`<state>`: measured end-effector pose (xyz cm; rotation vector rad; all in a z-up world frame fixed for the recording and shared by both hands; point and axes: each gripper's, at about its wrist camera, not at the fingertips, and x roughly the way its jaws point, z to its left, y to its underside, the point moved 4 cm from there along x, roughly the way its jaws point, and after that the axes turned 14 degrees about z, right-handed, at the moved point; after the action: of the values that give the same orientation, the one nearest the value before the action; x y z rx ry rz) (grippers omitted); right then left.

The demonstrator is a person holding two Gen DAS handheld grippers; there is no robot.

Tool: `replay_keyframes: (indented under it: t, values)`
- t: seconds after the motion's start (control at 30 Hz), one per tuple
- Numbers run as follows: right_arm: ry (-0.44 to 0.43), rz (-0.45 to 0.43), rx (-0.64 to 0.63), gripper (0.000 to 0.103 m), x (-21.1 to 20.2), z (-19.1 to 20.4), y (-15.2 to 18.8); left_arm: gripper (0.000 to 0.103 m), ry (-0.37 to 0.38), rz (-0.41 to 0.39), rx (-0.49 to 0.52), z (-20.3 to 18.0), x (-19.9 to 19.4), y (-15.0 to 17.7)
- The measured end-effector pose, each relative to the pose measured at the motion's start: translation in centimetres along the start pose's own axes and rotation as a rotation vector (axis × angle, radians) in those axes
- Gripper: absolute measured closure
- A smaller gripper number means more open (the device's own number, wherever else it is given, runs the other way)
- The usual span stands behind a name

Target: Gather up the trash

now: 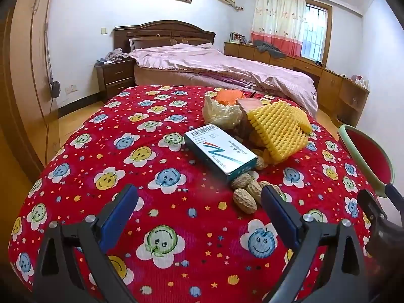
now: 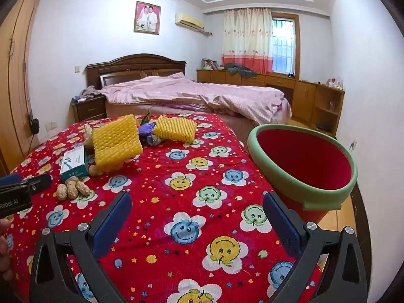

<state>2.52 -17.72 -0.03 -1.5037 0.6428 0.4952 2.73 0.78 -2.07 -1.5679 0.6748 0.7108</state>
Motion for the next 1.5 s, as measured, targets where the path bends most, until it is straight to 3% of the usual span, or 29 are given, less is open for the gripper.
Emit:
replay_keyframes:
  t: [1.5]
  values:
    - [-0.039, 0.019, 0.044, 0.0, 0.31, -0.44, 0.05, 0.005, 0.016, -0.025, -0.01, 0.1, -0.34, -0.05]
